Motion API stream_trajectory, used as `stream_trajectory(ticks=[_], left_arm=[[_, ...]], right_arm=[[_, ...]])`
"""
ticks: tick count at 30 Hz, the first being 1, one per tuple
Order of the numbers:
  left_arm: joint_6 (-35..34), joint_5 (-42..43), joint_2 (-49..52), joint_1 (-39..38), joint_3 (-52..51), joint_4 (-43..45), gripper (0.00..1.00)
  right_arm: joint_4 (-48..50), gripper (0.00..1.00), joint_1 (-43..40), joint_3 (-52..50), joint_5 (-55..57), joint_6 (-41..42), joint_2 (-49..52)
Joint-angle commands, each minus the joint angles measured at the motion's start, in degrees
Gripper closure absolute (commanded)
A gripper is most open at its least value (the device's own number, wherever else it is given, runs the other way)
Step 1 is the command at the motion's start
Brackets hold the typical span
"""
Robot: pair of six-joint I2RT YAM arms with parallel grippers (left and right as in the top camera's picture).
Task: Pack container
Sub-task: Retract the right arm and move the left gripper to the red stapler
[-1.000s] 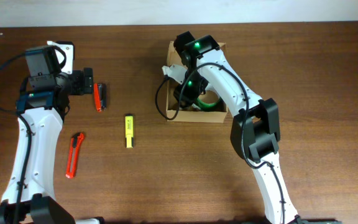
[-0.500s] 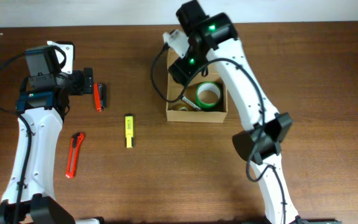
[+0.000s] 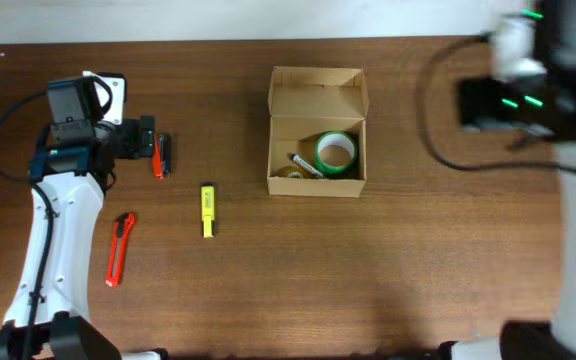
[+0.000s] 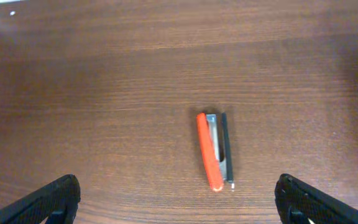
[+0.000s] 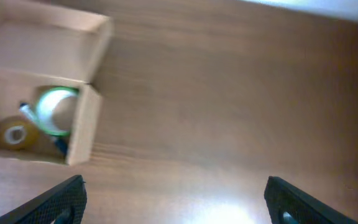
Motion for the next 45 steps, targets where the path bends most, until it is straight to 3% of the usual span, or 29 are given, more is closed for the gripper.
stream_trajectory(ticks=[1, 5, 8, 11, 16, 24, 40, 45], left_arm=[[0.98, 0.24, -4.02, -1.77, 1.16, -0.46, 0.0], [0.92, 0.24, -12.17, -3.85, 3.61, -11.1, 0.0], [0.92, 0.2, -9.6, -3.78, 8.87, -22.69, 0.0], [-0.85, 0.26, 3.5, -3.78, 21.42, -30.97, 0.0], [-1.68, 2.89, 27.74, -3.04, 43.34, -41.46, 0.21], [-1.88, 5.01, 44.5, -1.4, 44.26, -42.47, 0.26], [-3.19, 6.1, 52.92, -3.39, 44.26, -38.91, 0.27], [-3.39, 6.05, 53.07, -3.85, 44.26, -38.12, 0.57]], right_arm=[[-1.38, 0.02, -7.89, -5.97, -5.46, 4.22, -3.28], [2.95, 0.01, -14.91, -18.43, -9.03, 4.42, -3.43], [12.44, 0.01, -15.1, -28.72, -9.03, 4.46, -3.43], [16.41, 0.01, -15.1, -34.01, -9.03, 4.42, -3.37], [17.33, 0.01, -15.1, -34.25, -9.03, 4.42, -3.37], [18.21, 0.01, -15.1, -34.25, -9.03, 4.39, -3.37], [18.18, 0.01, -15.08, -34.25, -9.05, 4.39, -3.37], [18.16, 0.0, -15.04, -34.25, -9.05, 4.39, -3.37]])
